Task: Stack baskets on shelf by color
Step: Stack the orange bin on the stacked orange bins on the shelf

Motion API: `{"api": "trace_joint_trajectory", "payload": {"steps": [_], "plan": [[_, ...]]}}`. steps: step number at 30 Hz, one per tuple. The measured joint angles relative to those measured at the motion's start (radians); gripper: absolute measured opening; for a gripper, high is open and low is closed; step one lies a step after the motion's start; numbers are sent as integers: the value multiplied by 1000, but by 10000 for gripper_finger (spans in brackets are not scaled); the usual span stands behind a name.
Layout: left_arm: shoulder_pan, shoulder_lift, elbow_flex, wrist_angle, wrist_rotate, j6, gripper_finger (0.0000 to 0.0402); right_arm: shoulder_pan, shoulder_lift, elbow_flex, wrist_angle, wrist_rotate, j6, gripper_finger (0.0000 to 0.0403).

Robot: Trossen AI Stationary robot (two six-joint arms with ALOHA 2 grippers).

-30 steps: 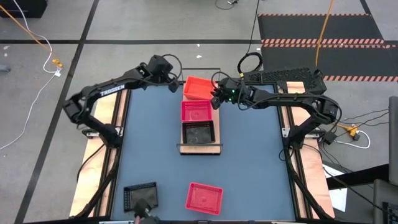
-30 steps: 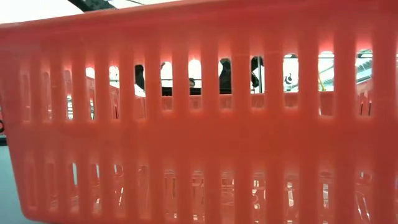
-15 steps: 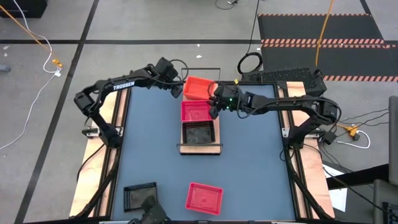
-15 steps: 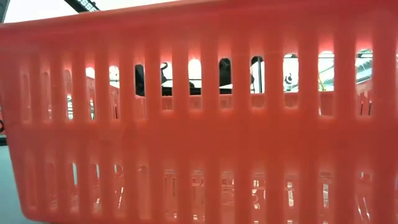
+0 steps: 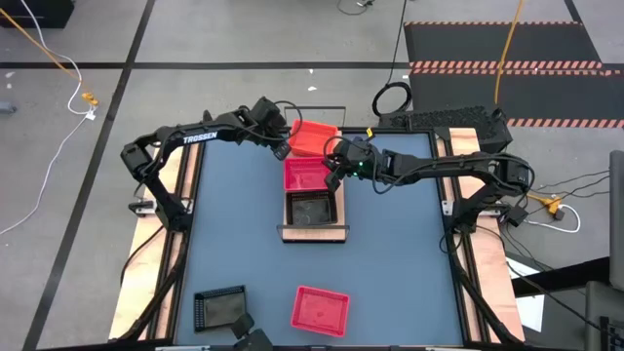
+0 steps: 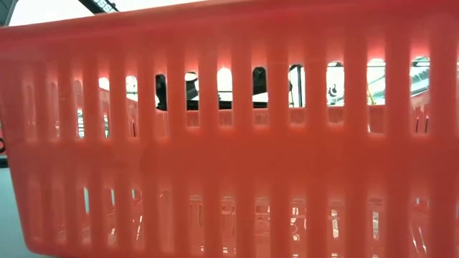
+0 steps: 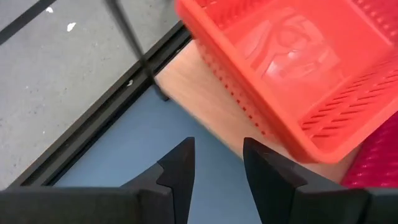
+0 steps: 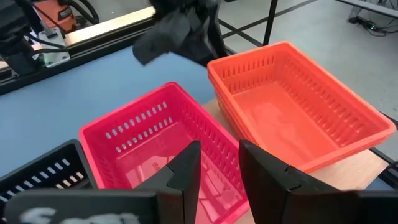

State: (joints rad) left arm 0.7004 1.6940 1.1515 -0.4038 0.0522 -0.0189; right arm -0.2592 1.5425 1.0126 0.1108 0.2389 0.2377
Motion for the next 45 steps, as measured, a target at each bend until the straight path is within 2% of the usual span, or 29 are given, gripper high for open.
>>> {"api": "trace_joint_trajectory", "payload": {"steps": [5, 12, 18, 21, 26, 28, 30, 33, 39, 41, 45], "plan": [[-20, 39, 0, -3, 0, 9, 136, 0, 0, 0, 7, 0, 0, 105], [-50, 30, 0, -15, -2, 8, 136, 0, 0, 0, 27, 0, -27, 105], [-76, 13, 0, -12, -74, 2, 136, 0, 0, 0, 36, 6, -47, 105], [-81, 13, 1, -27, -113, -9, 136, 0, 0, 0, 9, 120, -70, 105], [-79, 13, 0, -69, -162, -17, 136, -17, 0, -5, -73, 432, -76, 105], [-78, 13, 0, -74, -192, -25, 136, -45, 0, -27, -78, 467, -76, 104], [-71, 13, 0, -67, -219, -37, 136, -93, 0, -57, -78, 413, -58, 99], [-59, 13, 0, -54, -236, -43, 136, -177, 0, -96, -56, 241, -11, 86], [-61, 13, 0, 9, -237, -37, 136, -281, 1, -143, 153, -15, -22, 64], [-65, 13, 0, 24, -237, -24, 136, -297, 13, -143, 198, -53, -22, 57], [-74, 13, 0, 50, -237, 6, 136, -312, 44, -144, 222, -59, -19, 45]]}}
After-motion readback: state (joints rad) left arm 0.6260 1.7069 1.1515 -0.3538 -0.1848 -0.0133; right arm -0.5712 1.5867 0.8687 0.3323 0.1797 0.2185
